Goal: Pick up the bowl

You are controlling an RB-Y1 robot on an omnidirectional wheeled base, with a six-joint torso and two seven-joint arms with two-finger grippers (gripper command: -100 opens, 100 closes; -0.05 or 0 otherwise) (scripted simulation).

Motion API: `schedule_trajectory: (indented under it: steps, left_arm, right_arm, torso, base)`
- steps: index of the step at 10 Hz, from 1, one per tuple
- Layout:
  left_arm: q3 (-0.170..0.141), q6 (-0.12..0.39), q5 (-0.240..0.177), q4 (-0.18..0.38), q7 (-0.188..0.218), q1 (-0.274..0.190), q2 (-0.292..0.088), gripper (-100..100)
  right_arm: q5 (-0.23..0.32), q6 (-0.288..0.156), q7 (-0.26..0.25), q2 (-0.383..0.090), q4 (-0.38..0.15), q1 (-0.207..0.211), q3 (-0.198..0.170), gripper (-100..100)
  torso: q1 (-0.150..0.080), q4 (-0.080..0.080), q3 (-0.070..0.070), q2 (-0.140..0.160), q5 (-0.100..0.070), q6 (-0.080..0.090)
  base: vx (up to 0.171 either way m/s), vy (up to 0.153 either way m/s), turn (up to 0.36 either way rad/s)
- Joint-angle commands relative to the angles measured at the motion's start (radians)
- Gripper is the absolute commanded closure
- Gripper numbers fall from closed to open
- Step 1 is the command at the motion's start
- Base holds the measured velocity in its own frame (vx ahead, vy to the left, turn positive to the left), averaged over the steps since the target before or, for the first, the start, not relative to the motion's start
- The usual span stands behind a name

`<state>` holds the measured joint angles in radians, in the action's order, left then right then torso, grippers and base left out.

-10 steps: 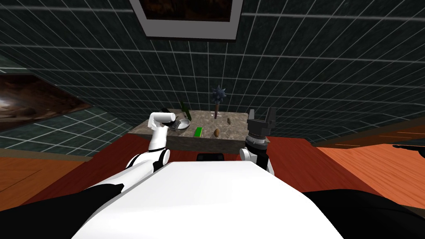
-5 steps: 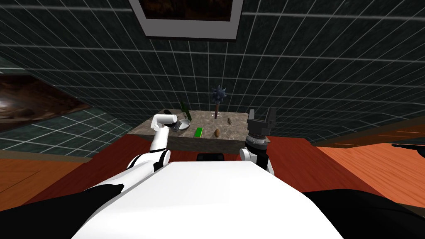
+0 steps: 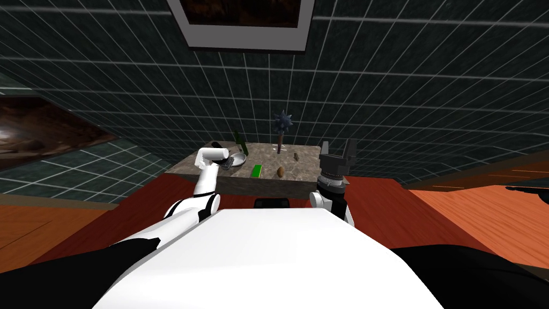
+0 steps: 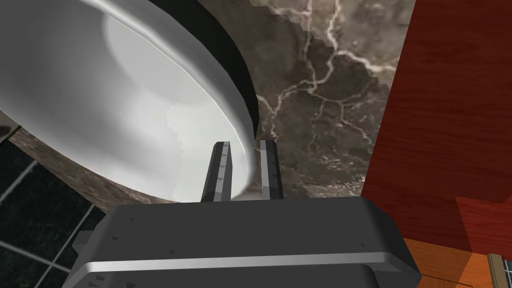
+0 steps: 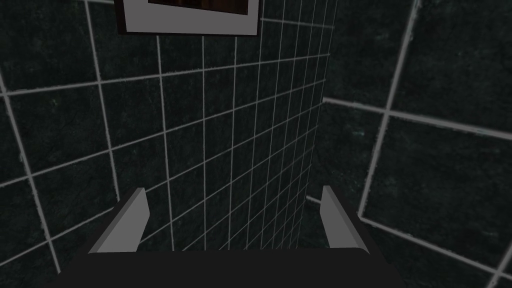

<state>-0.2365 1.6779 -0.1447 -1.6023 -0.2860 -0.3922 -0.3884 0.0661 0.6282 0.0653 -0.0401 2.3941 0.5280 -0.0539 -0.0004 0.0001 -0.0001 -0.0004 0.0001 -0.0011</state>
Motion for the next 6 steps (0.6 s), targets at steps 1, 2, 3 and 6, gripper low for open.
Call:
schedule_trajectory:
  steps: [1,2,3,6]
  left_arm:
    - [0.0,0.0,0.0,0.0,0.0,0.0,0.0,0]
    - [-0.008,0.031,-0.006,-0.024,-0.003,-0.006,-0.007,100]
    - [-0.011,0.047,-0.008,-0.037,-0.005,-0.009,-0.009,100]
    - [-0.012,0.06,-0.008,-0.048,-0.005,-0.009,-0.01,0]
  right_arm:
    - [0.0,0.0,0.0,0.0,0.0,0.0,0.0,0]
    - [0.0,0.0,0.0,0.0,0.0,0.0,0.0,0]
    - [0.0,0.0,0.0,0.0,0.0,0.0,0.0,0]
    - [0.0,0.0,0.0,0.0,0.0,0.0,0.0,0]
  torso:
    - [0.0,0.0,0.0,0.0,0.0,0.0]
    - [0.0,0.0,0.0,0.0,0.0,0.0]
    - [-0.001,0.001,0.001,0.001,-0.001,0.0]
    - [-0.002,0.001,0.001,0.002,-0.001,0.0]
  base:
    - [0.0,0.0,0.0]
    - [-0.007,-0.015,0.008]
    - [-0.009,-0.022,0.018]
    - [-0.003,-0.009,0.005]
